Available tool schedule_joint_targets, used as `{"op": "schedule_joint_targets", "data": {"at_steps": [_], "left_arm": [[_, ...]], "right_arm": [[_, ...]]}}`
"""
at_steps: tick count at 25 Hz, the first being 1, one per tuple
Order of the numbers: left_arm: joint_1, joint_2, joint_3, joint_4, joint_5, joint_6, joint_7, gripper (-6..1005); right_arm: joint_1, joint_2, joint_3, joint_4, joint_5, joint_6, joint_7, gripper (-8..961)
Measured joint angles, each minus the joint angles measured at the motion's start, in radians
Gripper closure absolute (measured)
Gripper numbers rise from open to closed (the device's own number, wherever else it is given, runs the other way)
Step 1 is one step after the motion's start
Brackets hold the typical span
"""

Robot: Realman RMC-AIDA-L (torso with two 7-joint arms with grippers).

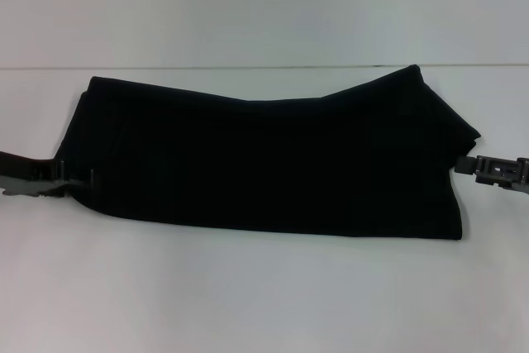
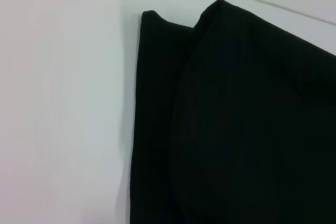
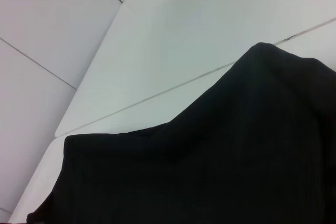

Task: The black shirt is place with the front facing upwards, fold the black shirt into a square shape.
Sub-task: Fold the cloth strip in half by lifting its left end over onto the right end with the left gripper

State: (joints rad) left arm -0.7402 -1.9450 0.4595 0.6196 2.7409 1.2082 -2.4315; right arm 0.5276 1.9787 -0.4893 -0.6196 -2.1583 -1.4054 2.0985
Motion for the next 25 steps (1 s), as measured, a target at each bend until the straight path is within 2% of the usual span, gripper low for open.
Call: {"op": "schedule_joint_targets", "data": {"at_steps": [7, 12, 17, 25], "left_arm": [[-0.001, -0.005, 0.002, -0.005, 0.0, -0.032, 0.008, 278], [-0.003, -0.02, 0.016, -0.025, 0.006, -0.11, 0.008, 342], [-0.005, -0.031, 0.04, -0.019, 0.004, -0.14, 0.012, 500], [0.019, -0.033, 0.031, 0.016, -0.028, -0.142, 0.04, 730]], "right_arm": [[0.005, -0.001, 0.0, 0.009, 0.0, 0.005, 0.0, 178], [0.007, -0.001, 0.0, 0.009, 0.0, 0.007, 0.002, 177], [0.009, 0.0, 0.0, 0.009, 0.0, 0.006, 0.009, 177], [0.011, 0.0, -0.003, 0.009, 0.0, 0.007, 0.011, 178]]}}
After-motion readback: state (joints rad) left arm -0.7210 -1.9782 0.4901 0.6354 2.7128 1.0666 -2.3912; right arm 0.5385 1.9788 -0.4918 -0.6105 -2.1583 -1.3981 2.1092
